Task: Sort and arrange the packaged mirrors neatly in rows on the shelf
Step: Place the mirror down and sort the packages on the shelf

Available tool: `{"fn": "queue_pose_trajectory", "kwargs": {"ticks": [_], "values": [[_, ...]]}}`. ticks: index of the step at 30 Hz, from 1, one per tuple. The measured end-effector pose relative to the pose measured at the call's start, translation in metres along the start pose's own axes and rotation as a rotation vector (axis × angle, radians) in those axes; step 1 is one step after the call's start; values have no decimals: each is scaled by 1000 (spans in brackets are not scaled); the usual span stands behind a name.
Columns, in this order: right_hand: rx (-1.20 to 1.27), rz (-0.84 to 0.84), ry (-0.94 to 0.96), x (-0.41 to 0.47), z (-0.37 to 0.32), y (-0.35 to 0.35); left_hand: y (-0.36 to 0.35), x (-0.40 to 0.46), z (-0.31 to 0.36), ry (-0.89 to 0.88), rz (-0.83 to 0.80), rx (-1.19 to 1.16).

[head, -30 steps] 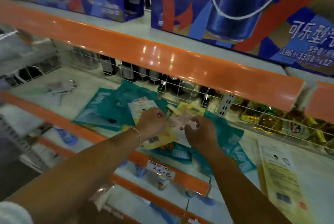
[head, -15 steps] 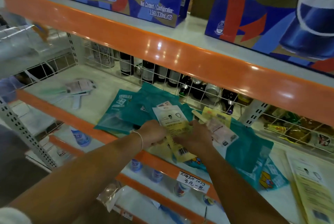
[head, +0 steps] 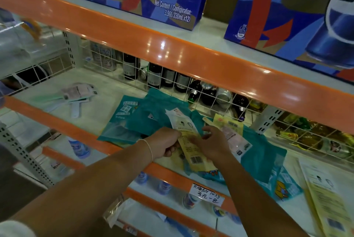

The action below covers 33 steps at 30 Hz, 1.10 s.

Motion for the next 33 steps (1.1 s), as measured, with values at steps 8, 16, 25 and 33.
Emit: {"fn": "queue_pose_trajectory", "kwargs": {"ticks": [8,16,25,33], "values": [[83,29,-36,3,16,46,-28,-12,44,-196,52,-202],[546,-20,-221,-3,63,101,-102,-22,69,-301,-137,-116],[787,143,-279,-19,142,189,-208,-30,81,-344,-218,358],[783,360,-297,-40,210,270,-295,-42,106,-461,-94,611]]}}
Point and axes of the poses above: each hand's wrist, its own x-axis towards the middle knuckle, its own y-axis out of the back of the hand, z = x × y, the point moved 9 cm from there along x, towards the middle knuckle, and after that the axes turned 7 degrees about x, right-handed, at the moved point
